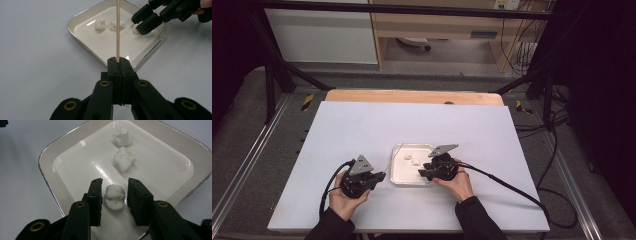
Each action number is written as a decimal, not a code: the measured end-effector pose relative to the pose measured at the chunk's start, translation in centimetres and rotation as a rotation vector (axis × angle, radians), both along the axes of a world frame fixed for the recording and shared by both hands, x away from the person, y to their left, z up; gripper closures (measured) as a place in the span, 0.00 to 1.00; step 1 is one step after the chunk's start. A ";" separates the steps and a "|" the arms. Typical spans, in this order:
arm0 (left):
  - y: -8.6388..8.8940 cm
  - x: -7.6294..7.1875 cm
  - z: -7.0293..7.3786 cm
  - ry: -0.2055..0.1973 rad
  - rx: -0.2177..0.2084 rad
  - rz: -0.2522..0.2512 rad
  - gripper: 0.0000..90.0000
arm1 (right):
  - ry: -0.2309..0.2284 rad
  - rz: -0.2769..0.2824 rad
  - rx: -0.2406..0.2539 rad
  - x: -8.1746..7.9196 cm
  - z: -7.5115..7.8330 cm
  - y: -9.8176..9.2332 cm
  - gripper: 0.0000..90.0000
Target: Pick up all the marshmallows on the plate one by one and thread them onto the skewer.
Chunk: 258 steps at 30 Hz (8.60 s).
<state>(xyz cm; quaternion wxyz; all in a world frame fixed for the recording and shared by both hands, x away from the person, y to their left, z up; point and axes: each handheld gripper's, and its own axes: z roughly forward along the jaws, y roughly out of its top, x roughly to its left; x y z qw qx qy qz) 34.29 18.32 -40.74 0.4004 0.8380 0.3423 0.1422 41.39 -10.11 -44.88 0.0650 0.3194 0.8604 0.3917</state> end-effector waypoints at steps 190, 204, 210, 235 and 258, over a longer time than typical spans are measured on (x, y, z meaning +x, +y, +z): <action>-5.9 -2.9 -0.5 -0.087 0.072 -0.120 1.00 | -0.026 0.052 0.506 -4.2 6.8 -3.3 0.92; -5.8 -2.9 1.4 -0.134 0.020 -0.108 1.00 | 0.018 0.130 0.461 -4.5 5.6 -0.6 0.92; -6.0 -2.7 1.1 -0.119 0.020 -0.095 0.99 | 0.013 0.116 0.448 -4.6 5.4 -0.5 0.91; -3.4 -1.5 0.1 -0.056 -0.050 -0.031 0.99 | -0.119 -0.026 0.261 -3.4 6.5 -2.2 0.13; -1.4 -0.9 -0.1 -0.030 -0.085 0.011 0.99 | -0.090 -0.051 0.016 1.3 3.2 0.8 0.10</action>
